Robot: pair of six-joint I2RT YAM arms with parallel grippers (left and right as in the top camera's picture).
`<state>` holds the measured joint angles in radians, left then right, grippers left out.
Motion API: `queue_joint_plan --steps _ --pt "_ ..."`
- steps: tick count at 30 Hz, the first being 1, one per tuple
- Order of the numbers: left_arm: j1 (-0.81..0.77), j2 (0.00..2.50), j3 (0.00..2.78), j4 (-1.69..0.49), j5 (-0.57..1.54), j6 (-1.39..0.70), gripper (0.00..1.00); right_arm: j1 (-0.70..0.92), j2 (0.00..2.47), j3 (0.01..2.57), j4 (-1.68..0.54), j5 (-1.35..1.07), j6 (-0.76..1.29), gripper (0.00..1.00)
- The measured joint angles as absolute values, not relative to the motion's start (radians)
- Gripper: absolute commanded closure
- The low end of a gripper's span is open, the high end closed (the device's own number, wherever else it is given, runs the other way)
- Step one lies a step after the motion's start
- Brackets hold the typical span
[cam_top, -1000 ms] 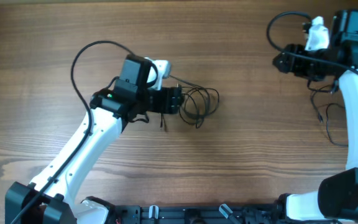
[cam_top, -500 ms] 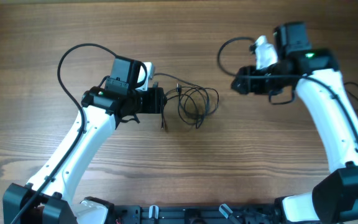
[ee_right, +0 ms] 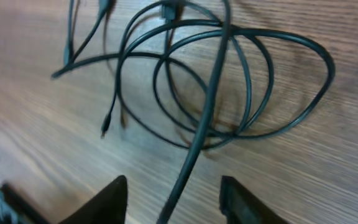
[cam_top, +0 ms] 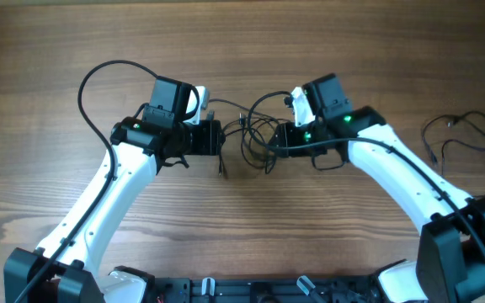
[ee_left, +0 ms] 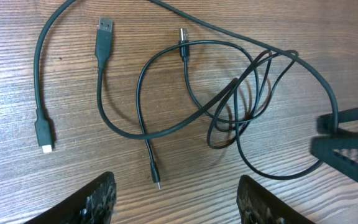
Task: Untangle cables
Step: 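Drop the separated cable at right and return right gripper to the bundle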
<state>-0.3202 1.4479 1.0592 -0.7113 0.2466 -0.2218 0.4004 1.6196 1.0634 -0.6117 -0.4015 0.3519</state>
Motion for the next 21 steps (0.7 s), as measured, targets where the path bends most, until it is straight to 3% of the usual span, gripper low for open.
queue_joint_plan --steps 2,4,5,21 --pt "-0.320 1.448 1.059 -0.713 0.247 -0.222 0.36 0.405 1.620 1.035 -0.576 -0.377 0.407 0.72" --pt "-0.320 1.448 1.059 -0.715 0.247 -0.222 0.36 0.405 1.620 1.010 -0.553 -0.354 0.457 0.93" --pt "-0.320 1.448 1.059 -0.715 0.247 -0.222 0.36 0.405 1.620 0.999 -0.545 -0.345 0.471 0.96" --pt "-0.320 1.479 1.059 -0.703 0.338 -0.258 0.37 0.325 1.620 0.981 -0.516 -0.324 0.651 0.96"
